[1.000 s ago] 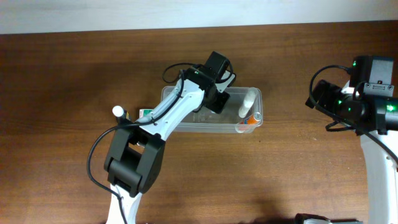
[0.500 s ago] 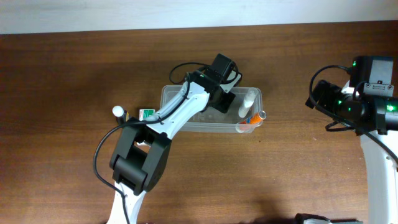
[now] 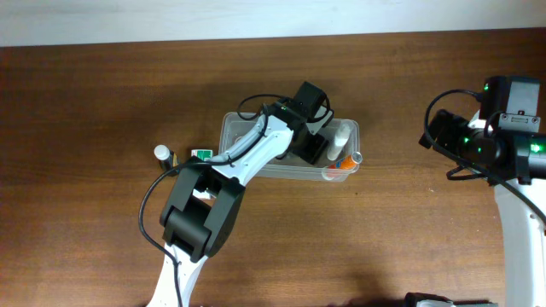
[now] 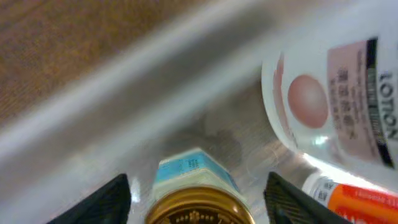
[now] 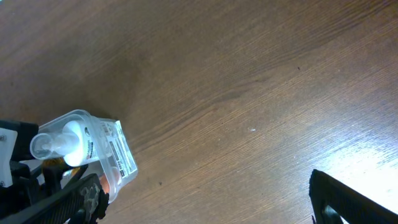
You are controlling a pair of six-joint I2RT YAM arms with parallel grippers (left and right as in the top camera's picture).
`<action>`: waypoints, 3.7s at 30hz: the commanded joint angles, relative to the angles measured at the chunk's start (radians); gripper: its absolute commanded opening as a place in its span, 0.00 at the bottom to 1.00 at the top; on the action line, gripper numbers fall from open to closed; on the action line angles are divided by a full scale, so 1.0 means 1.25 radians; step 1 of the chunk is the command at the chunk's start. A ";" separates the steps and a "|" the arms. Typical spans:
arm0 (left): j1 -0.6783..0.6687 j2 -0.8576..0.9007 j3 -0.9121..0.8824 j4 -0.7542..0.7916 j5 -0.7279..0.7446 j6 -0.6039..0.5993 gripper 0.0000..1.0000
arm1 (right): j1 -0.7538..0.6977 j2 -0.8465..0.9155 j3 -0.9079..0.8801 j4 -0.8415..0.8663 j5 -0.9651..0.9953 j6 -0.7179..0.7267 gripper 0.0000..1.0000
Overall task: Pack container
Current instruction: 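Carry the jar over the container and release it inside, then return the left gripper and grasp the dark bottle by its cap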
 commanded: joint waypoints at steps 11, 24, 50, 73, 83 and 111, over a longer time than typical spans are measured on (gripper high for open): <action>-0.001 0.004 0.345 -0.343 -0.003 0.001 0.74 | -0.002 0.002 0.005 0.001 0.002 0.004 0.98; 0.169 -0.007 0.621 -0.761 -0.208 -0.002 0.67 | -0.002 0.002 0.005 0.001 0.002 0.004 0.98; 0.530 -0.046 0.355 -0.761 -0.081 -0.047 0.54 | -0.002 0.002 0.005 0.001 0.002 0.004 0.98; 0.557 -0.303 -0.145 -0.394 -0.079 -0.042 0.70 | -0.002 0.002 0.005 0.001 0.002 0.004 0.98; 0.557 -0.301 -0.197 -0.285 -0.081 -0.021 0.64 | -0.002 0.002 0.005 0.001 0.002 0.004 0.98; 0.554 -0.295 -0.194 -0.309 -0.070 -0.004 0.19 | -0.002 0.002 0.005 0.001 0.002 0.004 0.98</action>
